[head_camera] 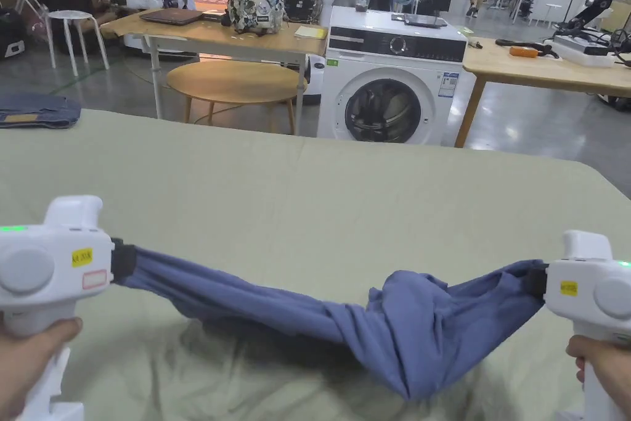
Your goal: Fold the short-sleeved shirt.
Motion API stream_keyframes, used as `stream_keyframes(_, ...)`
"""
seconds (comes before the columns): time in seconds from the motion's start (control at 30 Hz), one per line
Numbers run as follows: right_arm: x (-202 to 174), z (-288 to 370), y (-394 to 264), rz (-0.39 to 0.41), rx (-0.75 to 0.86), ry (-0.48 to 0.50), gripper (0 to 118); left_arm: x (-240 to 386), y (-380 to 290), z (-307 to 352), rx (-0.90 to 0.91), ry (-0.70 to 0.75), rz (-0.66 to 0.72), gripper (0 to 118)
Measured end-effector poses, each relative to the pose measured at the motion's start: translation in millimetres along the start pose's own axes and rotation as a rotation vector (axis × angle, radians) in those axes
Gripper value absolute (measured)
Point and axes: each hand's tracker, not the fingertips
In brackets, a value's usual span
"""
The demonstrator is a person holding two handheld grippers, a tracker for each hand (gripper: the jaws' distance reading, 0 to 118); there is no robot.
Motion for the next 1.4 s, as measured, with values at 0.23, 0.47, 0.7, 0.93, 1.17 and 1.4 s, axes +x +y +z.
stream_keyframes(0.23,7.8,34.2,45.3,-0.018,0.128,-0.002,0,-6.8,64.0,30.6,0.116,0.003,0.015,0)
stream_keyframes(0.47,-6.2,63.9,105.2,-0.09,0.213,0.04,0,0.5,131.0,43.0,0.188,0.01,0.019,0)
stream_keyframes(0.7,-15.9,81.9,157.5,-0.131,0.288,0.056,0,5.1,184.5,56.1,0.253,0.035,0.019,0)
stream_keyframes(0.93,-34.3,100.3,211.3,-0.128,0.364,0.065,0,9.4,232.9,57.4,0.3,0.059,0.003,0)
stream_keyframes(1.17,-48.9,104.9,257.6,-0.06,0.46,0.008,0,15.3,271.8,50.2,0.332,0.094,-0.014,0)
stream_keyframes(1.4,-61.9,112.8,282.7,0.006,0.556,-0.053,0,22.1,293.6,49.0,0.366,0.114,-0.023,0)
